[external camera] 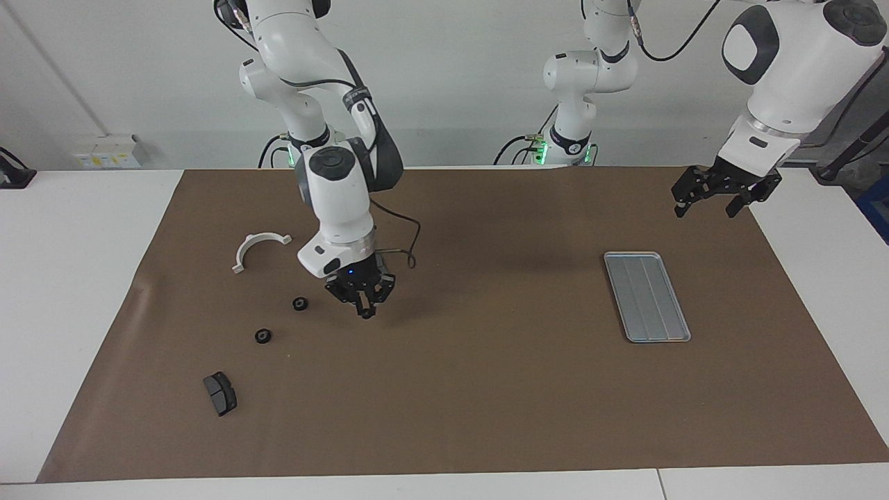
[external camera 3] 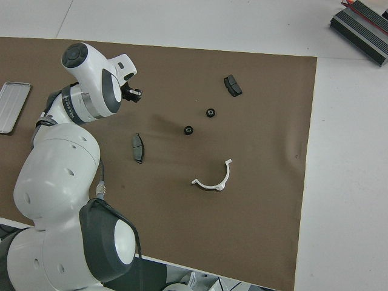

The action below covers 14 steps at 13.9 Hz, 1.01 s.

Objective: Place bearing gear from tray to pile
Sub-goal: 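Carry the gear with the right gripper to the gear pile and release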

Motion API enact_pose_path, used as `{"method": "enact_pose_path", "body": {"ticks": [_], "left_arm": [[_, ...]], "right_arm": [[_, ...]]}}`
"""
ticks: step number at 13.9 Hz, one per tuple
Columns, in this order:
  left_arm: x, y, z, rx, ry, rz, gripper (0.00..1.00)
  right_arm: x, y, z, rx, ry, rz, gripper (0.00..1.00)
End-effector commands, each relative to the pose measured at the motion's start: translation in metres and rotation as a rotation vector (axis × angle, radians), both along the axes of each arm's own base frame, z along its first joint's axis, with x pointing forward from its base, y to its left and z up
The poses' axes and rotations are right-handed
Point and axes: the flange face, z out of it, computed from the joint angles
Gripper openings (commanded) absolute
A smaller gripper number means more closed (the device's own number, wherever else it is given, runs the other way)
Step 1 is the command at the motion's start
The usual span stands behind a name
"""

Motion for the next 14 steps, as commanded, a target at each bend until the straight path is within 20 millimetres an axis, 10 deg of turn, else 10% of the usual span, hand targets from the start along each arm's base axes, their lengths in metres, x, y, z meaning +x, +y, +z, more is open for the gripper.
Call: {"method": "enact_pose_path", "body": {"ticks": [1,14], "left_arm": [[-0.007,0.001,0.0,-0.009,-0.015,0.007,1.0],[-0.008,0.003,-0.001,-0.01,-0.008,0.091,1.0]], "right_arm": [[0.021,-0.053,-0.009,-0.01,-0.028,0.022,0.0],[0.037,-0.115,-0.087,-0.026,-0.025,-0.017,0.0]]}}
